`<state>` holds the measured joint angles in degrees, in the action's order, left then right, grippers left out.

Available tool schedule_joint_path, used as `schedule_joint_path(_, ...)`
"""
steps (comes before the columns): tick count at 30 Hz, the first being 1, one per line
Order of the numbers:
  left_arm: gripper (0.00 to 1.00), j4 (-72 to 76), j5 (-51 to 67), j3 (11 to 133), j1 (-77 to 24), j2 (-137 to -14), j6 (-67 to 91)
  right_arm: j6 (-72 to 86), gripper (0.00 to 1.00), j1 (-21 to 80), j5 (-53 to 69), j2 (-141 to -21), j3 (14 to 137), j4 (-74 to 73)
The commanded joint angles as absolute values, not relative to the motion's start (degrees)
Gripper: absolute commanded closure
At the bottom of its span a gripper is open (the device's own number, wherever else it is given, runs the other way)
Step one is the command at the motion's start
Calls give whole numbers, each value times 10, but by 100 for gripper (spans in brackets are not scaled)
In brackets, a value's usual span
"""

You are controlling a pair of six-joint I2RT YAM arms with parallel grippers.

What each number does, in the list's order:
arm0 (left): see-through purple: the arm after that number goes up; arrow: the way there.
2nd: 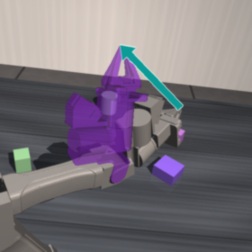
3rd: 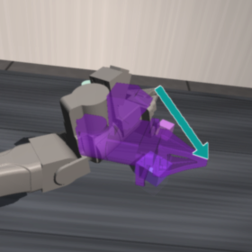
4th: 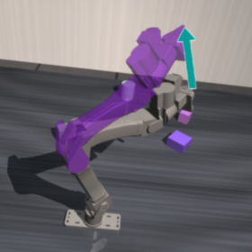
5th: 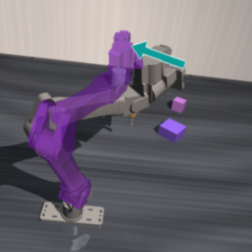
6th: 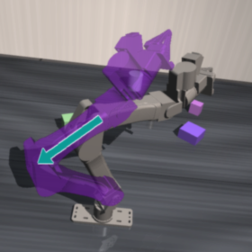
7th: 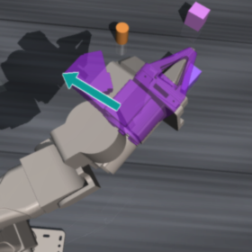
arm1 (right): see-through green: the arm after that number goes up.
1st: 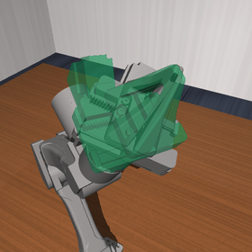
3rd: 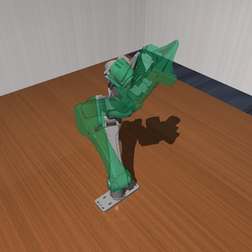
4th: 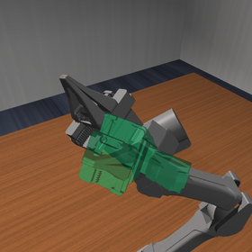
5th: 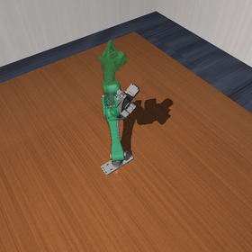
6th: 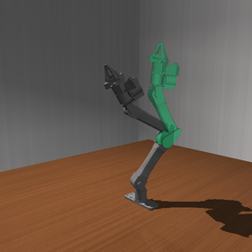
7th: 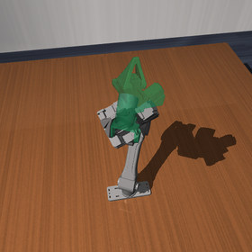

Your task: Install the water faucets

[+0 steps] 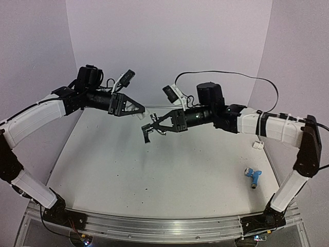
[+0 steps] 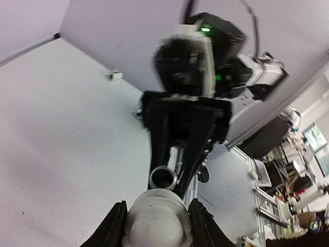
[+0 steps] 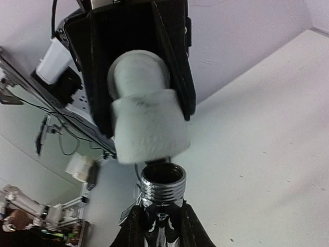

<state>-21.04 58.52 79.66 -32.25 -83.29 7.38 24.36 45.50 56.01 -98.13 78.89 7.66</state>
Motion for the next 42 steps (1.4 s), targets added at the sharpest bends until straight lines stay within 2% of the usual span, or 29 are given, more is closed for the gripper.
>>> schedule_joint_path(1,100,-212,423,766,-321,-775,252,-46,100,451,305,-896,771,-195)
schedule_joint_path(5,100,-327,297,768,-320,-792,323,-121,100,451,193,-899,763,-318)
schedule_joint_path(8,100,-404,118,747,-345,-815,355,-132,100,451,144,-902,757,-340)
schedule_joint_path(12,100,-420,-60,698,-400,-866,403,-134,100,459,120,-912,762,-343)
schedule_joint_path(17,100,-413,-201,679,-453,-946,468,-159,100,488,41,-955,753,-346)
schedule_joint_path(21,100,-401,-218,680,-458,-973,468,-180,100,497,27,-1001,739,-320)
schedule_joint_path(28,100,-376,-200,658,-458,-964,465,-203,91,508,45,-1033,705,-245)
schedule_joint_path(32,100,-364,-198,638,-458,-946,468,-202,83,512,52,-1055,702,-242)
schedule_joint_path(35,100,-362,-197,631,-458,-937,467,-197,72,516,46,-1066,699,-240)
schedule_joint_path(38,100,-359,-197,627,-458,-928,467,-191,67,518,45,-1074,700,-238)
schedule_joint_path(42,100,-356,-198,622,-458,-916,462,-166,52,521,40,-1070,699,-233)
